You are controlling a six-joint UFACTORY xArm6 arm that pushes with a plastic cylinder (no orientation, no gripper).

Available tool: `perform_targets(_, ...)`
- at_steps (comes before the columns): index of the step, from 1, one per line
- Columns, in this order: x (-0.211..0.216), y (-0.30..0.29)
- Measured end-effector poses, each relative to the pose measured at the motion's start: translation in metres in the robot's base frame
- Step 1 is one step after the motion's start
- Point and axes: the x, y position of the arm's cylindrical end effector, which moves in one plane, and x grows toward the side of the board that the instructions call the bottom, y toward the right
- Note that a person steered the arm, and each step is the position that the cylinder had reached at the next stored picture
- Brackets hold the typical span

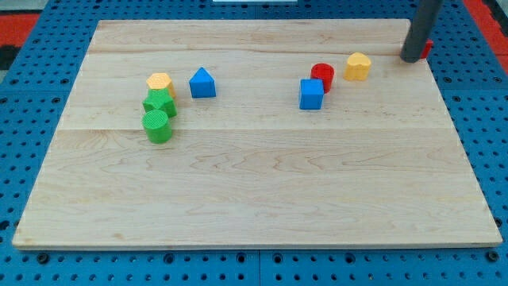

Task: Move yellow heart towards yellow hexagon

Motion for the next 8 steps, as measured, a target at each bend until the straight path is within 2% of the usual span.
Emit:
perform_targets(3,0.007,-0.086)
perform_targets(4,0.007,-0.085)
perform_targets(5,0.028,-0.081)
perform_targets(6,0.031,-0.102)
perform_targets(8,0.003,-0.137)
